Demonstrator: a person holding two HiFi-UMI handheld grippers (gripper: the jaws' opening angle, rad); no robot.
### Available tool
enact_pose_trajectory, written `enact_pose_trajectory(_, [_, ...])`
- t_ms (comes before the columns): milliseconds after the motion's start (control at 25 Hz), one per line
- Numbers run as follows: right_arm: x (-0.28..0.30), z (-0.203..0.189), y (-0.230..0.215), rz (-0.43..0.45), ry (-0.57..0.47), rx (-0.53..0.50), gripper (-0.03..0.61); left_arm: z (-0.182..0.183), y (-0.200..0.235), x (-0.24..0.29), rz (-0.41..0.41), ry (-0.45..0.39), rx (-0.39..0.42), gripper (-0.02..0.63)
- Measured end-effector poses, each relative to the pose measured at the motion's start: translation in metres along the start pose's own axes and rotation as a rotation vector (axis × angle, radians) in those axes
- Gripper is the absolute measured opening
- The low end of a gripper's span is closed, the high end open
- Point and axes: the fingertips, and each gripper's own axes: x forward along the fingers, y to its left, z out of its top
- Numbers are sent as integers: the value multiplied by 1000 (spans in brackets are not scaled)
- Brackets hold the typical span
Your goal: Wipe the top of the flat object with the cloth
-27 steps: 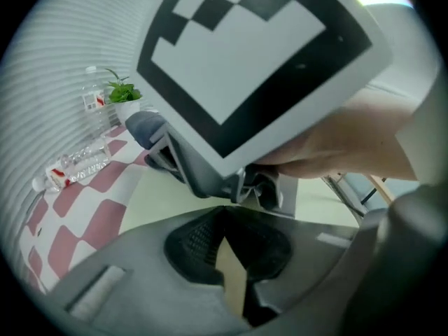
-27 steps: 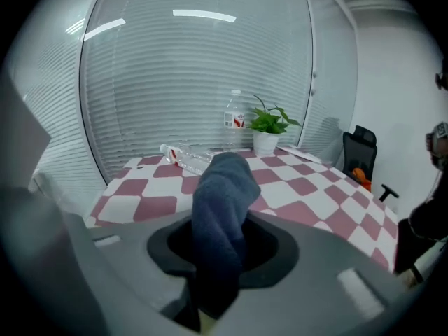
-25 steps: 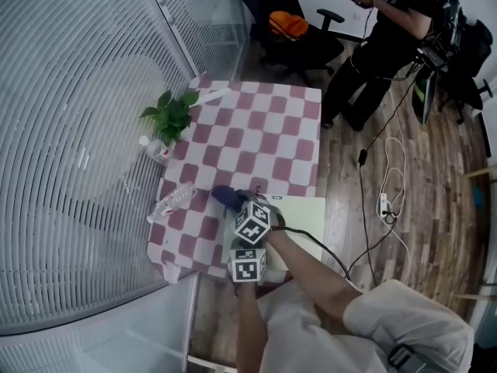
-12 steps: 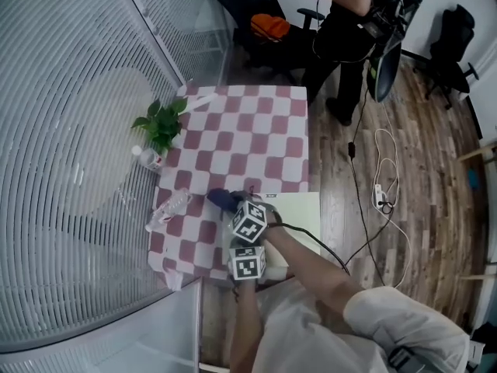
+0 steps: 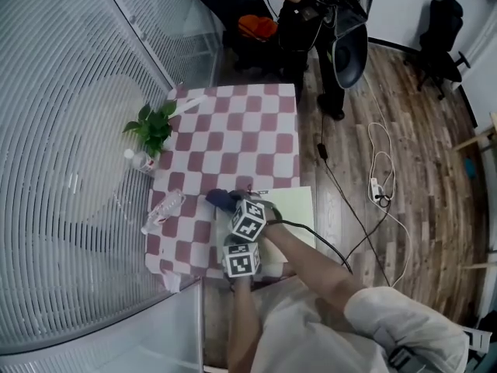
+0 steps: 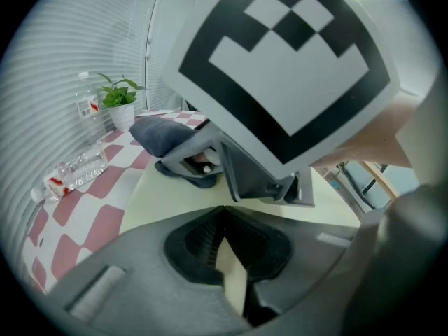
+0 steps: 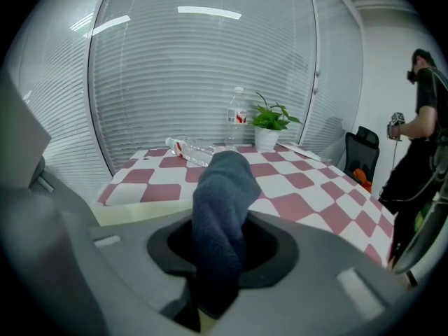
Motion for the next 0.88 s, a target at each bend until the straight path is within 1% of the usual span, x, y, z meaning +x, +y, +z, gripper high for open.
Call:
enact_pose_trajectory(200, [-13, -13, -6, -31, 2, 2, 115, 0, -3, -1, 11, -8, 8, 8])
enact_pose_trajectory(880, [-57, -56, -42, -130, 4, 81, 117, 2, -2, -3, 25, -19, 23, 8])
